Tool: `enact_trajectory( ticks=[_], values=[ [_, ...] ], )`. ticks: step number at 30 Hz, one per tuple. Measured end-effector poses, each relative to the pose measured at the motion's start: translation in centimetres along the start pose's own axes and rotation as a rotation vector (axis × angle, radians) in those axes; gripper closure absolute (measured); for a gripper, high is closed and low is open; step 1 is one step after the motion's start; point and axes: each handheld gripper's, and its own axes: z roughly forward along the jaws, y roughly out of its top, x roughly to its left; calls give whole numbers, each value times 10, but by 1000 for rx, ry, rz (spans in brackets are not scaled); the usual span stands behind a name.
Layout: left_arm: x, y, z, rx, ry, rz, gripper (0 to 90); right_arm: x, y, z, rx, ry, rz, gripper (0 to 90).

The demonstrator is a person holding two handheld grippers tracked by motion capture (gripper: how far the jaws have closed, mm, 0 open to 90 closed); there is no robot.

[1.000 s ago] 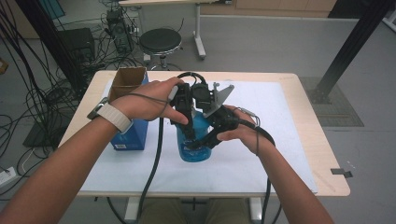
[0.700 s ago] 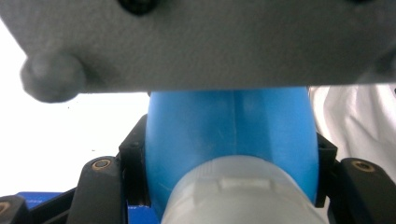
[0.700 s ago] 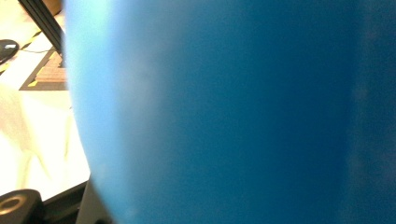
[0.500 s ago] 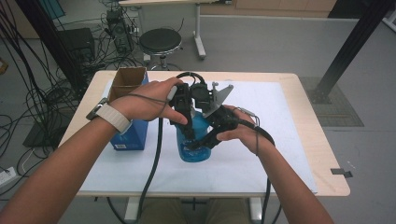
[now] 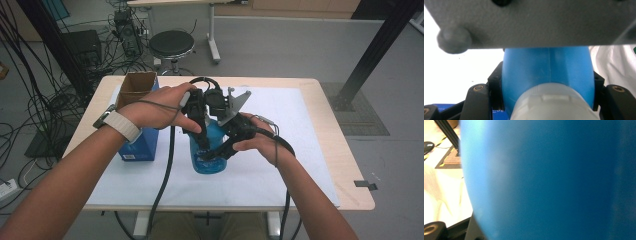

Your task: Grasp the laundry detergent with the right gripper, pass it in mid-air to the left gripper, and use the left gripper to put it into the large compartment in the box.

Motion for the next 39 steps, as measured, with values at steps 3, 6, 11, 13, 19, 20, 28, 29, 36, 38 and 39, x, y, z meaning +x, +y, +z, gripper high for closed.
enact_trajectory(
  ticks=[3,6,11,13,19,20,28,29,36,38,39],
  values=[
    [1,0,-1,8,-2,5,379,0,0,0,-2,2,2,429],
    [1,0,-1,7,0,6,379,0,0,0,0,2,4,429],
    [1,0,0,-2,-5,-9,380,-1,0,0,-2,4,4,429],
    [2,0,-1,6,-7,-2,380,-1,0,0,-5,6,5,428],
    [1,-1,-1,0,-3,-5,380,-1,0,0,-3,7,6,428],
    [1,-1,-1,-1,-2,-5,379,0,0,0,-3,6,5,428],
    [0,-1,-1,-1,-2,-13,380,0,1,1,-5,7,1,428],
    [0,-1,-1,-5,-3,-18,379,0,1,1,-4,7,3,428],
    [0,-1,-1,2,-3,-15,379,0,1,1,-6,8,3,428],
    [0,-1,-1,2,-3,-16,379,0,1,1,-6,8,4,428],
    [0,-1,-1,1,-4,-17,379,0,1,1,-7,9,4,428]
  ],
)
